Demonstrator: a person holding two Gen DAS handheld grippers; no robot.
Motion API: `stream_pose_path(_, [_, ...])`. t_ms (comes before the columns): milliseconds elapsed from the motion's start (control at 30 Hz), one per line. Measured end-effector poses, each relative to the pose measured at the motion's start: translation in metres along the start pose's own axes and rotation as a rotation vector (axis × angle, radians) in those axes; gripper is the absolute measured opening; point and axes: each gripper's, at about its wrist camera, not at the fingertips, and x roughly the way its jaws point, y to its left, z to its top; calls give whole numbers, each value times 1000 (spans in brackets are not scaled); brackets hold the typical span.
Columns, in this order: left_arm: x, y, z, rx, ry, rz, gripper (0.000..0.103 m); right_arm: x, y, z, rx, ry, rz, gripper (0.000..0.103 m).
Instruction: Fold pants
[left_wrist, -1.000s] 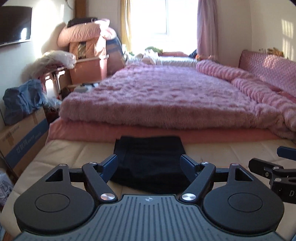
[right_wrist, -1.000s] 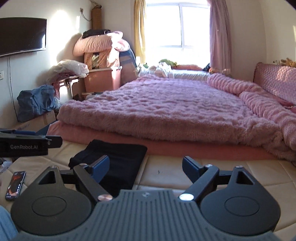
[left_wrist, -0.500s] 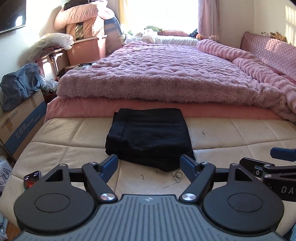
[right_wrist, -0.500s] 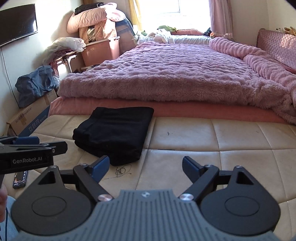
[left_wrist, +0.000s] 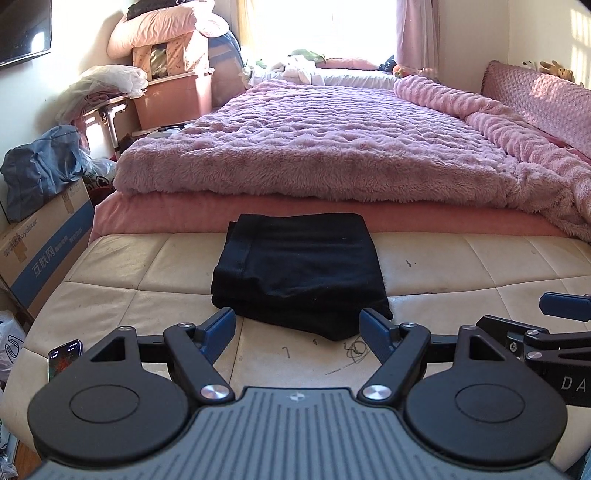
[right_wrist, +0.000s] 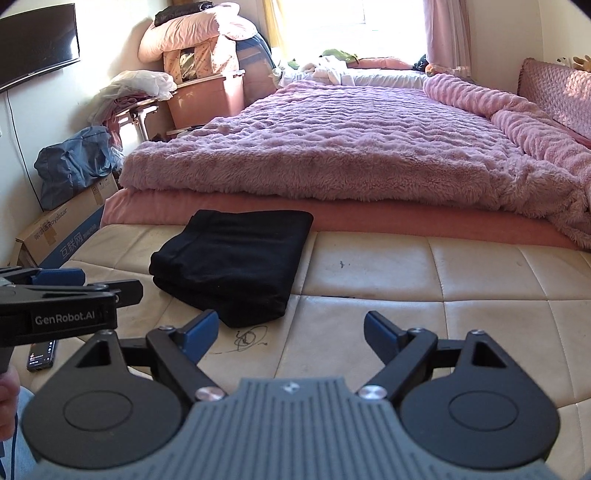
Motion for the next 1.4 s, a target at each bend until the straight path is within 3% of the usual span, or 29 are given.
stream_pose_path(1400, [-3, -3, 3, 8, -11, -2, 89, -1, 0, -2, 6, 0, -1, 82])
